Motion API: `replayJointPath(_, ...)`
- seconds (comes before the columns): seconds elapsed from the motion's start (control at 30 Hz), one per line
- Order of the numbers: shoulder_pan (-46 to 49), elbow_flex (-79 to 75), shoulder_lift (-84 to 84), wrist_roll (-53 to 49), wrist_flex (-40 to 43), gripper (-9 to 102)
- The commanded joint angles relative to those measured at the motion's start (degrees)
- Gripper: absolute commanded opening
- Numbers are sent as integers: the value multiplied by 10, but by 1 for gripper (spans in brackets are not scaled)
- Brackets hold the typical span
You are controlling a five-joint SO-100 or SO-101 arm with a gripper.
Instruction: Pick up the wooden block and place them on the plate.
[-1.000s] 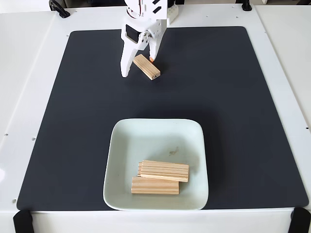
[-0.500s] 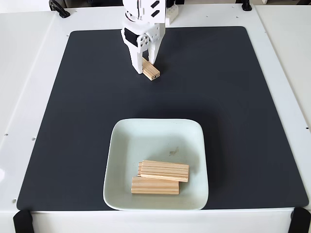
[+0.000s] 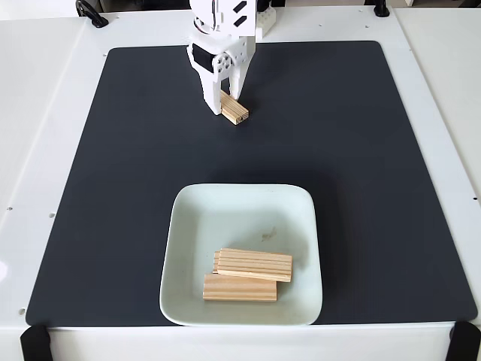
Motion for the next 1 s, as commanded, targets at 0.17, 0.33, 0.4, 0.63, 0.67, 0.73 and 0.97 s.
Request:
replayJointPath(0.17,-4,-189,131,-155,10,0)
replayJointPath(0.33,-27,-269,127,-300,3,0)
replayJointPath(0.4,-35,-300,92,-355,2,0)
replayJointPath(0.63,-65,-535,-97,-404,9,0)
replayJointPath(0.67,-66,-574,-125,-405,10,0)
replayJointPath(0.73,-67,-644,-172,-417,10,0)
replayJointPath(0.97,-73,-732,-266,-469,10,0)
